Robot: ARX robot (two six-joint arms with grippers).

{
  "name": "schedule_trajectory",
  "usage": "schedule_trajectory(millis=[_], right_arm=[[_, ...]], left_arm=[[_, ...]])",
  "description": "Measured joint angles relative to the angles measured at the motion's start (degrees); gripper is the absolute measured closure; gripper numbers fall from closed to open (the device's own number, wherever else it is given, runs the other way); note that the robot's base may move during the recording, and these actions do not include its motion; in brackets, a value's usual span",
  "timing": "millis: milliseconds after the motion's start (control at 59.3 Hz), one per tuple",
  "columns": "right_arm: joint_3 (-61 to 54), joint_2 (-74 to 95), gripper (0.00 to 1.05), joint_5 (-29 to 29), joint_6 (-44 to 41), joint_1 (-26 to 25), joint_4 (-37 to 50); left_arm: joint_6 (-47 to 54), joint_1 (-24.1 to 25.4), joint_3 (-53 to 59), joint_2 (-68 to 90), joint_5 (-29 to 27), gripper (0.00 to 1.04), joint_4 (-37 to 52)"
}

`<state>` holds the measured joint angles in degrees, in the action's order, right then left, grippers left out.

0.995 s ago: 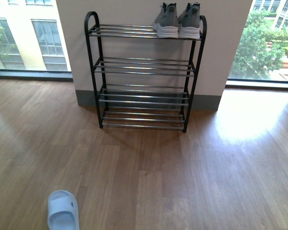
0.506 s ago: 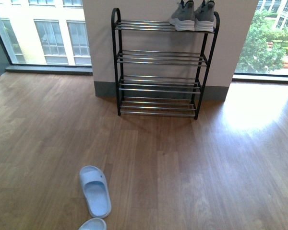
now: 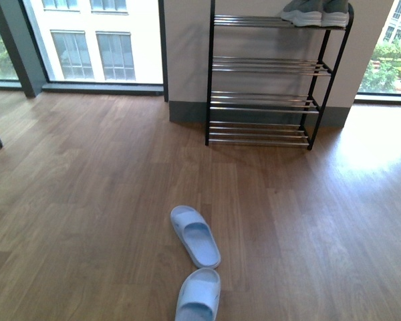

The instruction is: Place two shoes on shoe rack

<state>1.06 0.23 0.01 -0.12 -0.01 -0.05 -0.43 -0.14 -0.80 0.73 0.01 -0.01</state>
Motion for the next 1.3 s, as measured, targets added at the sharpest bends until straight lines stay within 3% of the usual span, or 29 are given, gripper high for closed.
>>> schedule_trajectory(millis=[1298], right_arm=[[0.0, 0.0, 0.09, 0.02, 0.07, 0.0, -0.02]], left_arm=[[0.0, 0.0, 0.0, 0.0, -0.02, 0.09, 0.0]])
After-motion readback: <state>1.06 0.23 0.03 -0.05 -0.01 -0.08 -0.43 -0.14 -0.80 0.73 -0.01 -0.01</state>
